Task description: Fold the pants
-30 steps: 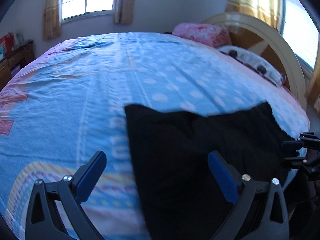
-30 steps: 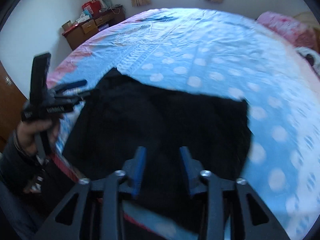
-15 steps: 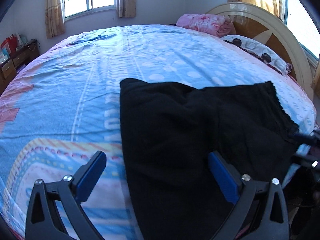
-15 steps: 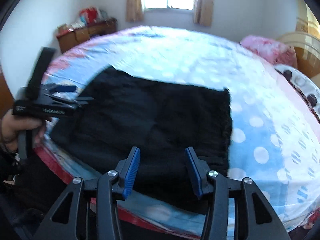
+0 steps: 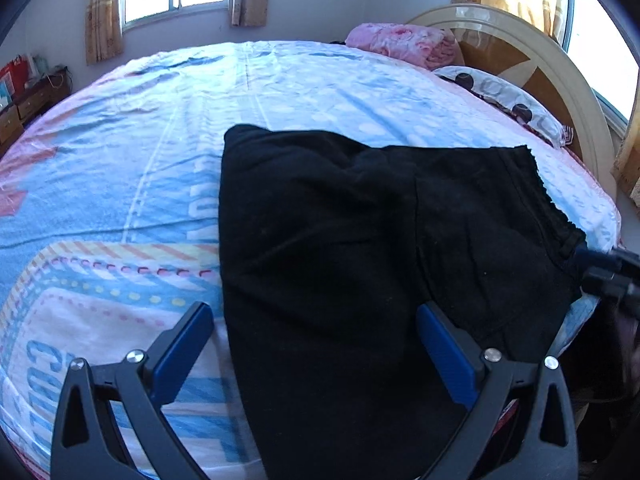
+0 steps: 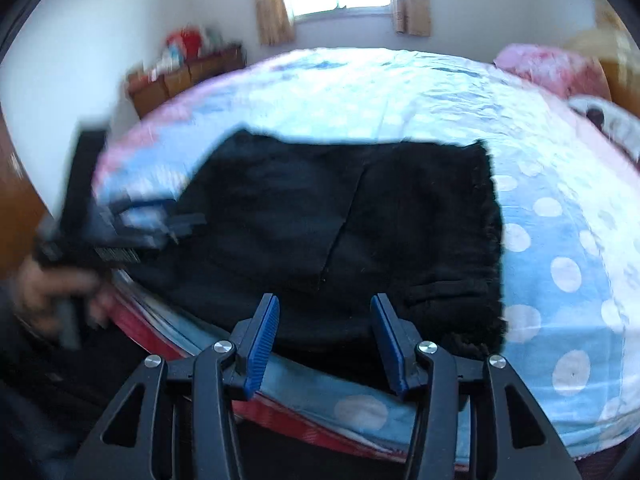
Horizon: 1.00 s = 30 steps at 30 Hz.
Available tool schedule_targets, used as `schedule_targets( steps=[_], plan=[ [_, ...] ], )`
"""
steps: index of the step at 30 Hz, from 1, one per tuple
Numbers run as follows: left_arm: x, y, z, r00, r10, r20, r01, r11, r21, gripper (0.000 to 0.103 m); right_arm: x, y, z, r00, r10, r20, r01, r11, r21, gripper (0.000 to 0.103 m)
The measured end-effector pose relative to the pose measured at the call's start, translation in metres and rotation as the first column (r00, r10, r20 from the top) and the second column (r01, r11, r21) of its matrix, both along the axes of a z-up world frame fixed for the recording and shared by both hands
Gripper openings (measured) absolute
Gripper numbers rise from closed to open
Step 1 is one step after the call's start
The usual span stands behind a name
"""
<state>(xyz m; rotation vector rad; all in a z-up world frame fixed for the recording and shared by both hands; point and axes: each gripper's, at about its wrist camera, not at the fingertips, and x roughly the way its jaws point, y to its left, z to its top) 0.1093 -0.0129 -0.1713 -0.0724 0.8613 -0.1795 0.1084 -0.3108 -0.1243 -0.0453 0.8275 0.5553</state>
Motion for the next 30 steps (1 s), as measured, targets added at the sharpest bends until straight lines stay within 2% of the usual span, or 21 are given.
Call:
schedule_targets(
  steps=[5, 9, 12, 15, 19, 25, 30],
  plan=[
    [0.001, -0.002, 0.004, 1.000, -0.009, -0.005, 0.009, 1.000, -0.008, 0.103, 0.011, -0.031, 0.010, 0.995, -0.102, -0.014, 0.102, 0.995, 0.000, 0.050],
    [0.001, 0.002, 0.012, 1.000, -0.012, 0.023, 0.013, 0.999, -0.043, 0.103, 0.025, -0.056, 0.003, 0.981, -0.181, -0.076, 0.185, 0.981, 0.052, 0.050],
    [0.004, 0.007, 0.011, 1.000, -0.014, 0.024, 0.016, 0.998, -0.062, 0.103, 0.038, -0.077, -0.009, 0.957, -0.239, -0.162, 0.258, 0.960, 0.110, 0.050],
    [0.012, 0.011, 0.001, 1.000, -0.014, -0.014, 0.013, 0.997, -0.080, 0.103, 0.047, -0.089, -0.022, 0.941, -0.238, -0.242, 0.286, 0.939, 0.190, 0.051],
    [0.016, 0.009, 0.001, 1.000, -0.027, 0.000, 0.027, 0.996, -0.079, 0.103, 0.059, -0.093, -0.032, 0.928, -0.227, -0.294, 0.301, 0.924, 0.236, 0.053],
    [0.026, 0.000, -0.001, 0.997, -0.073, -0.019, 0.073, 0.997, -0.024, 0.103, 0.081, -0.085, -0.039, 0.929, -0.223, -0.296, 0.294, 0.929, 0.224, 0.053],
    [0.031, 0.005, 0.001, 0.991, -0.121, -0.054, 0.120, 0.992, -0.025, 0.103, 0.090, -0.069, -0.038, 0.933, -0.214, -0.290, 0.268, 0.950, 0.162, 0.053]
  ],
)
